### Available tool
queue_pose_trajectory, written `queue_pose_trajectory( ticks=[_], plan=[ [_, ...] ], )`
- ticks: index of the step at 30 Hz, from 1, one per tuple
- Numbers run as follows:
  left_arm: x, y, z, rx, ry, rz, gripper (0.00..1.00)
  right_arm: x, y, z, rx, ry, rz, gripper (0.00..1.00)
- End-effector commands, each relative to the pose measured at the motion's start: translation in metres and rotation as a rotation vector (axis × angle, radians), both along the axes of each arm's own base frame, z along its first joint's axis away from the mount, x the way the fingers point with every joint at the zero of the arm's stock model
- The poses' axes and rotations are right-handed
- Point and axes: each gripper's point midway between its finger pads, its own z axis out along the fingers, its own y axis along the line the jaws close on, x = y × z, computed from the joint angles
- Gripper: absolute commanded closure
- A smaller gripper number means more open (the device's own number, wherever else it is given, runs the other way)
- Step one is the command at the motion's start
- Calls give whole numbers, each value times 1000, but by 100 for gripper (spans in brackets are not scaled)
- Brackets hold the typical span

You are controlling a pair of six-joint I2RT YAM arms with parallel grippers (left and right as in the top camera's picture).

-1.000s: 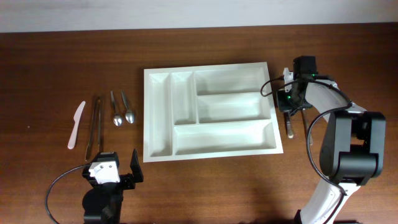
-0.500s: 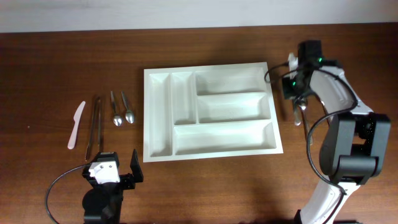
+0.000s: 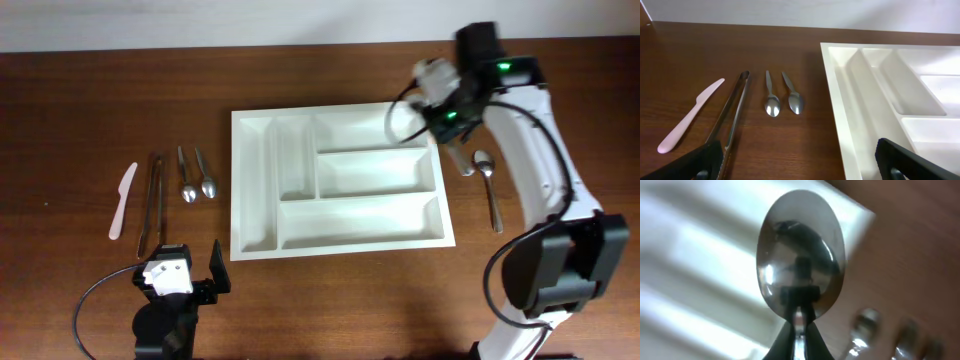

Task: Pack container
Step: 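Carry the spoon into the tray's right compartment and release it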

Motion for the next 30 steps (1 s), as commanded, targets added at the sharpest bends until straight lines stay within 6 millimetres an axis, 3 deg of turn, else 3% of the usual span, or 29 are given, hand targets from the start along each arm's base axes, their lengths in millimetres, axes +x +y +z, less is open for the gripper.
queue_pose_trajectory(
  ticks=[1,7,13,17,26,30],
  plan=[
    [0,0,-2,13,2,-8,1,-19,52,11,52,-29,352,96],
    [0,0,-2,12,2,-8,1,-40,85,6,11,-26,618,96],
    [0,0,-2,12,2,-8,1,-54,95,-13,-29,-28,834,96],
    [0,0,-2,12,2,-8,1,-55,95,-29,-32,-17,847,96],
    [0,0,-2,13,2,-8,1,-53,95,-89,-33,-31,848,96],
    [0,0,-2,12,2,-8,1,-55,94,-106,-34,-42,847,96]
  ],
)
